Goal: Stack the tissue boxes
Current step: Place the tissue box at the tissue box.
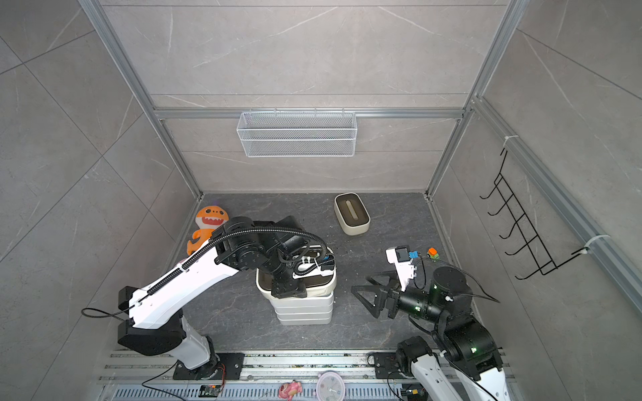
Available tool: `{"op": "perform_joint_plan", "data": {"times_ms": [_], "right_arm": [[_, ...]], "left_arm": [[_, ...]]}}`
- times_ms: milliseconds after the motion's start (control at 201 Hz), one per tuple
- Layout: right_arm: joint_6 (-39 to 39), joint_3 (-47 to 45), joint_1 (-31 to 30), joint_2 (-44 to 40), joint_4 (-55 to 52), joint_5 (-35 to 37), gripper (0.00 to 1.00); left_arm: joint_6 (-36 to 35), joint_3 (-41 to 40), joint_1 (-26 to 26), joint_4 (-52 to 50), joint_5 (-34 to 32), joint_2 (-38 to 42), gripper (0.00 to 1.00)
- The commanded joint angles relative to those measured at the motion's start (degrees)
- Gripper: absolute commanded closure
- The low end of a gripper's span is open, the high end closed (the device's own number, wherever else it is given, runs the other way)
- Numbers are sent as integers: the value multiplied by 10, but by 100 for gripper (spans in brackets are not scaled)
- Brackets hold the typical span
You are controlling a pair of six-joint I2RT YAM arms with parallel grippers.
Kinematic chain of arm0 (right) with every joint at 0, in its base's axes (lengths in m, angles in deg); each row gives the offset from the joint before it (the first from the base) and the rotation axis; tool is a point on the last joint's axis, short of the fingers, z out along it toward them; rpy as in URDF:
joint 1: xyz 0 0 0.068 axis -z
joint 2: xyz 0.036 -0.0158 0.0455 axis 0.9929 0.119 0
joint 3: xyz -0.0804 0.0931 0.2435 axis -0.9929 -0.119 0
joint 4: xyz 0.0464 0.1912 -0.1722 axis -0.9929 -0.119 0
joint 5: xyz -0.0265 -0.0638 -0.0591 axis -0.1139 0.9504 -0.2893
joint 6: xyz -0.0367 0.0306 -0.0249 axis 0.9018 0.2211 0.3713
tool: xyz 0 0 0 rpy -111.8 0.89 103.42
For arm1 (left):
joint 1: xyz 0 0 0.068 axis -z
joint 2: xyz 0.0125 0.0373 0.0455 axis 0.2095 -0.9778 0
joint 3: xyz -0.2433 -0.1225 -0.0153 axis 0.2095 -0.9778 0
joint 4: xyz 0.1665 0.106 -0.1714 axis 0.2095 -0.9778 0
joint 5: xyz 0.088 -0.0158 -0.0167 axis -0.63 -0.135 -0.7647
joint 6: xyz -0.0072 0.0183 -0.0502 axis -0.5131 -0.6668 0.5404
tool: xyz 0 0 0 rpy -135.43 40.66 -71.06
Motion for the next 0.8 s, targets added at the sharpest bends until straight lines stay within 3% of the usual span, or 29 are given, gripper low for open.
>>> {"op": "perform_joint_plan", "data": {"times_ms": [0, 798], "right_arm": [[-2, -7, 1, -7, 12, -1, 1], [6, -6, 1, -15, 2, -2, 1]], "left_arm": [[-8, 13, 4, -144, 8, 9, 49], [-13, 17, 7, -141, -16, -13, 46]]}}
